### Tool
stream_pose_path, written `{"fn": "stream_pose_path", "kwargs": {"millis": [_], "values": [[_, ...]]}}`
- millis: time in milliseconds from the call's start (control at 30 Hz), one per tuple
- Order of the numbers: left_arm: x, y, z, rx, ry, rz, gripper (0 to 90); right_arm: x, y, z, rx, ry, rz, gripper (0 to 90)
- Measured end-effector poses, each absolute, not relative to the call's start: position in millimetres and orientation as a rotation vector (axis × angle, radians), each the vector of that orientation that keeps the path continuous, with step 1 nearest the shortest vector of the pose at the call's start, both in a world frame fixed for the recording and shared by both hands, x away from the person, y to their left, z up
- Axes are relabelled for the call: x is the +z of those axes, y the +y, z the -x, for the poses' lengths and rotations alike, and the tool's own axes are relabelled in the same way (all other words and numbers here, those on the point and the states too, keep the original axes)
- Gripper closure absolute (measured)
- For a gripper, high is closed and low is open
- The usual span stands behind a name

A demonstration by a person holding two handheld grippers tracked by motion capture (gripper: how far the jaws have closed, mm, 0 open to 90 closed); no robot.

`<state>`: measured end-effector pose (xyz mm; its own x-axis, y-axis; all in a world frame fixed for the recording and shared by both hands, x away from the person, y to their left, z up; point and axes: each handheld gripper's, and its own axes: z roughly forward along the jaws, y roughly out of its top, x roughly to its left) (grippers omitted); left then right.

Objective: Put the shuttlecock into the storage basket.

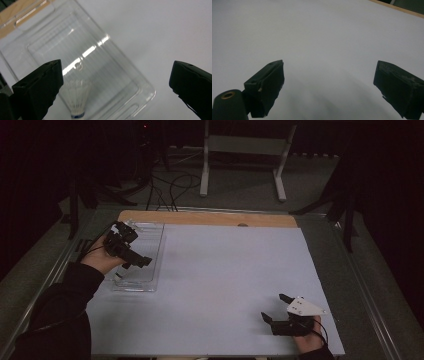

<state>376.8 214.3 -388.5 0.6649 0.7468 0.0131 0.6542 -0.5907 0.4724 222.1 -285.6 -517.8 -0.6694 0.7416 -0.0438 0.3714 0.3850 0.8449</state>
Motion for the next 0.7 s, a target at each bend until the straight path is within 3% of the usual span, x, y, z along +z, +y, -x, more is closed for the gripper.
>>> {"fn": "stream_pose_path", "kwargs": {"millis": [700], "values": [[-393,165,-379,0.168,0.949,-2.390,0.0,-517,-286,-221,1.206,2.233,-0.959,9.6]]}}
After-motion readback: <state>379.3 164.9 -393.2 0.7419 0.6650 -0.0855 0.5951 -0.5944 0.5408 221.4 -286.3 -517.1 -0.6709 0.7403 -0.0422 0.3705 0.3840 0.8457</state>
